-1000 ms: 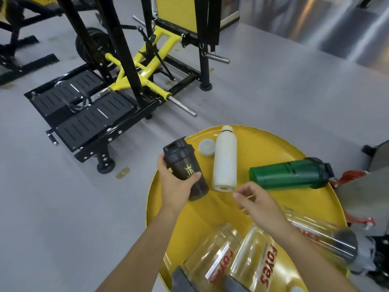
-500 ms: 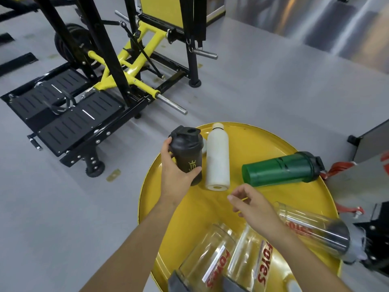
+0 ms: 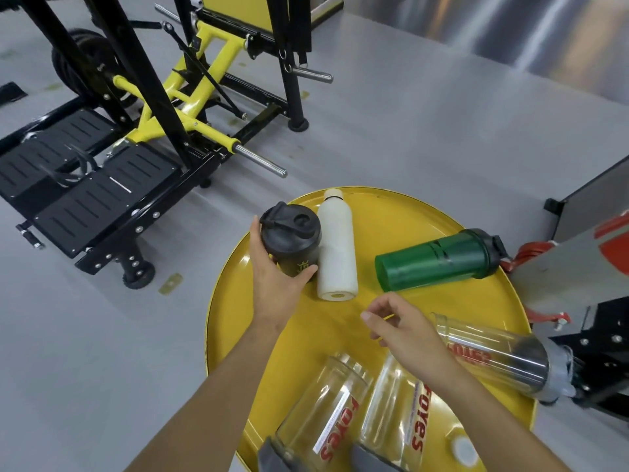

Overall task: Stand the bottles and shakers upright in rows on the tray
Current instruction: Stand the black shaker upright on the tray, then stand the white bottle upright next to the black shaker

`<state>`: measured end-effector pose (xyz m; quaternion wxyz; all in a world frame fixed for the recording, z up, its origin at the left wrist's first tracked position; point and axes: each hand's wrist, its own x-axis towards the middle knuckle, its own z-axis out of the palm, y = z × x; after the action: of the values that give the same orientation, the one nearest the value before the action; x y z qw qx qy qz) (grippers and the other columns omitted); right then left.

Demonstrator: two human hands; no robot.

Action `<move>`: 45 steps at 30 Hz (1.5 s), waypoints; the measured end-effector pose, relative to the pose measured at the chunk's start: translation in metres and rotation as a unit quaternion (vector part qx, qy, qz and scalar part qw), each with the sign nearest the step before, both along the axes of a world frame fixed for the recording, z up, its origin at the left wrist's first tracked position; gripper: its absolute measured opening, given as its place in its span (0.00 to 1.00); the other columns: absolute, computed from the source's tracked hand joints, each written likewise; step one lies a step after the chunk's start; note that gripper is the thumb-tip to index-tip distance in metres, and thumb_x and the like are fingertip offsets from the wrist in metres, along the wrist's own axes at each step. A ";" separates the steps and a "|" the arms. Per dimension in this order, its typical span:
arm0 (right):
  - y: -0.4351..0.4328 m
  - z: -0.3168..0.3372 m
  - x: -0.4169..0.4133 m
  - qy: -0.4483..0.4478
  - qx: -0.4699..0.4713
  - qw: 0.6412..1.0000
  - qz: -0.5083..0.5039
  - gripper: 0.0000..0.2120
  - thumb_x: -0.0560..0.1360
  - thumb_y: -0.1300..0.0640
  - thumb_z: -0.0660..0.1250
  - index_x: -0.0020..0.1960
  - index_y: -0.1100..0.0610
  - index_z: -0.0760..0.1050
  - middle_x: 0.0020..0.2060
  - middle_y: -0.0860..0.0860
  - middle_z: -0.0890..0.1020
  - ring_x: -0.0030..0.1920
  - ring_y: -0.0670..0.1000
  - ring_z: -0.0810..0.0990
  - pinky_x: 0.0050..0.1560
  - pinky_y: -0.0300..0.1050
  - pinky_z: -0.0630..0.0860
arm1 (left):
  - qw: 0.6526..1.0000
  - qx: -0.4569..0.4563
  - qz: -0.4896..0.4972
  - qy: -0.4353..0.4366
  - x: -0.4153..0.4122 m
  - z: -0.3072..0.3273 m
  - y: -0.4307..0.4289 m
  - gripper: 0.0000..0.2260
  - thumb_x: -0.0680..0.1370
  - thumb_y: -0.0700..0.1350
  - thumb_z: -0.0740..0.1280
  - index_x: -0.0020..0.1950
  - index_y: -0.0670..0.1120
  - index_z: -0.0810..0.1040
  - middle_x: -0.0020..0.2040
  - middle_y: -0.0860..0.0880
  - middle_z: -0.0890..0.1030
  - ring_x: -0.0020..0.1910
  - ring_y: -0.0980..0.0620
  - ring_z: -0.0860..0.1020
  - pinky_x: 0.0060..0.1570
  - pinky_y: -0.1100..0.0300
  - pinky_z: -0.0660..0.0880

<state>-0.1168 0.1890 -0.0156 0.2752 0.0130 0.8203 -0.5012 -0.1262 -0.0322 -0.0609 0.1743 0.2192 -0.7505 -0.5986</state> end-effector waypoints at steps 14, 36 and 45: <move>0.007 -0.003 0.001 0.006 -0.012 1.000 -0.010 0.03 0.78 0.51 0.71 0.48 0.48 0.78 0.43 0.46 0.83 0.43 0.50 0.83 0.51 0.54 0.81 | 0.999 -0.023 -0.037 -0.003 -0.015 -0.005 0.019 0.55 0.64 0.41 0.84 0.80 0.59 0.52 0.78 0.56 0.62 0.77 0.59 0.63 0.74 0.61 0.67; 0.004 0.025 -0.054 0.068 -0.009 0.998 0.000 0.05 0.78 0.50 0.70 0.47 0.51 0.78 0.42 0.50 0.83 0.46 0.54 0.82 0.50 0.54 0.79 | 0.995 -0.021 -0.031 -0.094 0.046 0.004 0.024 0.29 0.76 0.39 0.74 0.71 0.59 0.67 0.65 0.59 0.73 0.65 0.62 0.74 0.66 0.55 0.75; -0.048 0.011 -0.144 0.129 0.113 0.985 0.032 0.17 0.78 0.45 0.70 0.60 0.54 0.73 0.55 0.50 0.80 0.54 0.52 0.78 0.47 0.47 0.73 | 0.995 0.003 0.012 -0.100 0.091 0.016 0.018 0.19 0.78 0.42 0.72 0.65 0.57 0.74 0.63 0.59 0.77 0.61 0.63 0.78 0.58 0.61 0.78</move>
<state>-0.2607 0.1410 -0.0045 0.1800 -0.0473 0.9003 -0.3934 -0.0354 -0.0143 -0.0451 0.1051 0.2878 -0.7598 -0.5734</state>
